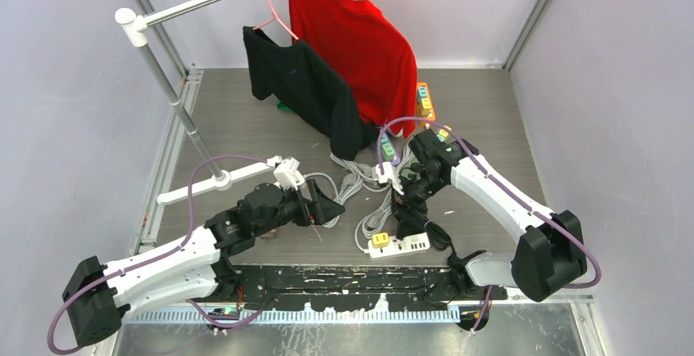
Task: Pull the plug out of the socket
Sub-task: Remove the plug from the socket.
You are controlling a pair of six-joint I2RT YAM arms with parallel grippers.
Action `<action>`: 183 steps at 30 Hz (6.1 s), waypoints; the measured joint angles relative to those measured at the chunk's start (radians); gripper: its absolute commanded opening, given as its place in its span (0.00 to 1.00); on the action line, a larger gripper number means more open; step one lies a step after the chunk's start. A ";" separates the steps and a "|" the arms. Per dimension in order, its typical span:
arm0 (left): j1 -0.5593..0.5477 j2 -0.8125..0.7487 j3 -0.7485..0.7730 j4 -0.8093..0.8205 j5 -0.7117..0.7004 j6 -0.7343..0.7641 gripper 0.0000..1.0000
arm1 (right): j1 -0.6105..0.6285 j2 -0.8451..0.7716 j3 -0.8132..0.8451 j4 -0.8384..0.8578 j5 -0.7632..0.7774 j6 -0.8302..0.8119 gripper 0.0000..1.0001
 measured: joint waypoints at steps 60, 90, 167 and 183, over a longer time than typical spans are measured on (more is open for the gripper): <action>-0.452 -0.001 -0.237 0.364 -0.423 0.732 0.92 | 0.378 -0.356 -0.531 0.800 0.243 0.266 0.04; -0.452 0.468 -0.056 0.605 -0.174 0.901 0.91 | 0.244 -0.372 -0.345 0.631 0.044 0.253 0.01; -0.446 0.554 0.025 0.659 -0.122 0.822 0.00 | 0.052 -0.398 -0.298 0.428 -0.176 0.239 0.01; -0.441 0.660 0.087 0.615 -0.132 0.884 0.00 | -0.006 -0.394 -0.381 0.514 -0.134 0.301 0.01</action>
